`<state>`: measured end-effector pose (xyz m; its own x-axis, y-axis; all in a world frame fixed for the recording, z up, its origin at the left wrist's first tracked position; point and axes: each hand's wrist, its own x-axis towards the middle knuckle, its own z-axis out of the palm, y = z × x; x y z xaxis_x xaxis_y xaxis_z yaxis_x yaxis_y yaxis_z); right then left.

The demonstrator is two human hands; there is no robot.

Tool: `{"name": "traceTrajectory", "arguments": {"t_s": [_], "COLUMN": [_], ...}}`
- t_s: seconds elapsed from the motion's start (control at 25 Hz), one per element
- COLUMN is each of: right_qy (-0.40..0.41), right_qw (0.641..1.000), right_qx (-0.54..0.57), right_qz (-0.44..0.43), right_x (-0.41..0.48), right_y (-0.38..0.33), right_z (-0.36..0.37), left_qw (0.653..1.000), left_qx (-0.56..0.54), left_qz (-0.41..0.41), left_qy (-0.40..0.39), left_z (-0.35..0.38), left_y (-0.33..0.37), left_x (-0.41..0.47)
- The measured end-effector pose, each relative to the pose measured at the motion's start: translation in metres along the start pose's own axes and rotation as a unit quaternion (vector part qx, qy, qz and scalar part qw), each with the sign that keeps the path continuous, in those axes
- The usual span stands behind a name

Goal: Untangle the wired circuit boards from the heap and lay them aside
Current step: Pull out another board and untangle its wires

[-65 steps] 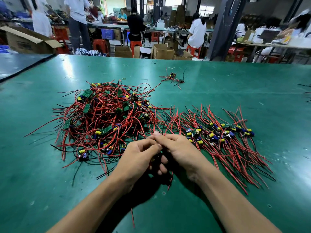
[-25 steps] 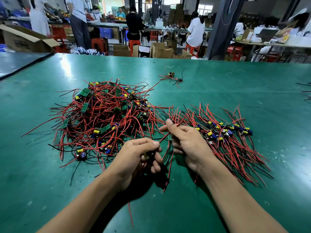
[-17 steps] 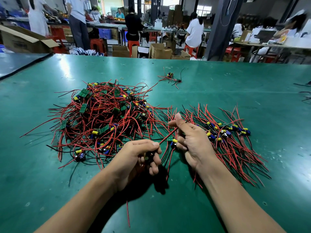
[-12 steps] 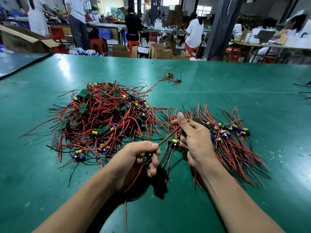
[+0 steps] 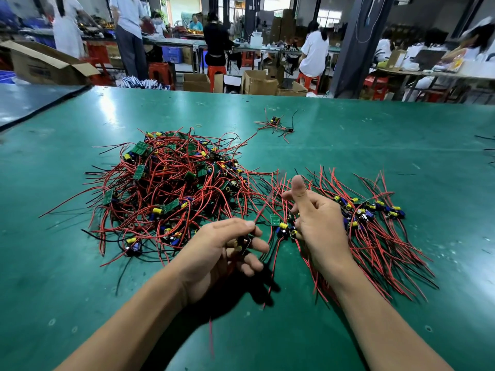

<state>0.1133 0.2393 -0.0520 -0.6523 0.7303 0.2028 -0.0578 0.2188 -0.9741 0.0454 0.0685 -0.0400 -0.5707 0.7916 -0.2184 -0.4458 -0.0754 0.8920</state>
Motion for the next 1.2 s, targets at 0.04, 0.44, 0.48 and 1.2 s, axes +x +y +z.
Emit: {"name": "traceTrajectory", "arguments": {"t_s": [0.04,0.44,0.48,1.2], "right_qy": [-0.032,-0.228,-0.208,-0.330], "right_qw": [0.999,0.940,0.945,0.881], "right_qx": [0.018,-0.146,-0.128,0.227], "right_qz": [0.025,-0.210,-0.219,0.252], "right_x": [-0.001,-0.036,-0.038,-0.024], "right_y": [-0.002,-0.005,-0.007,-0.028], "right_z": [0.002,0.027,0.028,0.009], "left_qw": [1.000,0.981,0.979,0.997], "left_qx": [-0.019,-0.038,-0.072,-0.049], "left_qz": [0.021,0.161,0.162,-0.015], "left_qy": [0.013,0.106,0.105,-0.062], "left_z": [0.002,0.003,0.002,0.000], "left_y": [0.002,0.013,0.014,0.006], "left_x": [0.000,-0.002,-0.002,-0.004]}}
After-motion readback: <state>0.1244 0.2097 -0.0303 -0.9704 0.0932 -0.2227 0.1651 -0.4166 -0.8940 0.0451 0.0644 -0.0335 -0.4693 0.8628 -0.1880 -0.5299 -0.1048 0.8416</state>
